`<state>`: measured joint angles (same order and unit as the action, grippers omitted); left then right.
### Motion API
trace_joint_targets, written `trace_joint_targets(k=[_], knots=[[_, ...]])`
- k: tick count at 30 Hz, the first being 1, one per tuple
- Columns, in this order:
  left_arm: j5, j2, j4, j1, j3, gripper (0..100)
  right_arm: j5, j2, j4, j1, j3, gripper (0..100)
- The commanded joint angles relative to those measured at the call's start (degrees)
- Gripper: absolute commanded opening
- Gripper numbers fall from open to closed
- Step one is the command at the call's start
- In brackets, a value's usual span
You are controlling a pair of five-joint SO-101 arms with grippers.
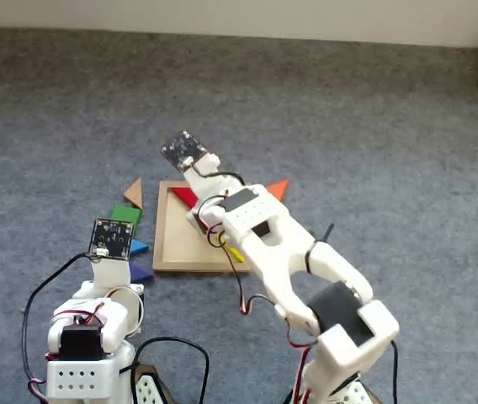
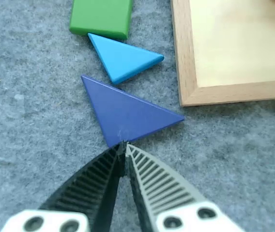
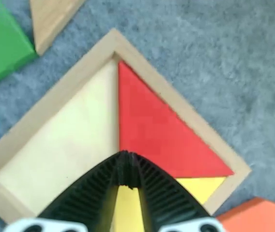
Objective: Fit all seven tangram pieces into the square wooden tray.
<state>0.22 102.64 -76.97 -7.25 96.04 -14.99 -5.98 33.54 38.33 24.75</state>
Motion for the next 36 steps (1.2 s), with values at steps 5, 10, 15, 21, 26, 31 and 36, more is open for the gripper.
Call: trace_joint_targets(k=[5, 10, 15, 21, 26, 31, 36], knots=[[0.4, 1.5, -0.2, -0.8, 1.1, 1, 0.4, 4.1, -5.3, -5.1, 1.6, 0.8], [0.4, 1.5, -0.2, -0.8, 1.1, 1, 0.4, -1.9, -8.5, -4.8, 2.7, 0.8], [0.4, 1.5, -0.2, -0.8, 1.1, 1, 0.2, -3.6, -8.3, -3.1, 2.9, 0.8], [0.4, 1.5, -0.2, -0.8, 1.1, 1, 0.4, 6.6, -2.2, -4.9, 3.1, 0.8], [0.4, 1.5, -0.2, -0.8, 1.1, 1, 7.0, 14.4, 2.0, -8.5, 3.2, 0.8], [0.4, 1.5, -0.2, -0.8, 1.1, 1, 12.3, 15.2, 7.0, -11.6, 2.6, 1.3], [0.4, 1.5, -0.2, -0.8, 1.1, 1, 18.4, 15.5, 8.5, -14.4, 2.5, 3.0]])
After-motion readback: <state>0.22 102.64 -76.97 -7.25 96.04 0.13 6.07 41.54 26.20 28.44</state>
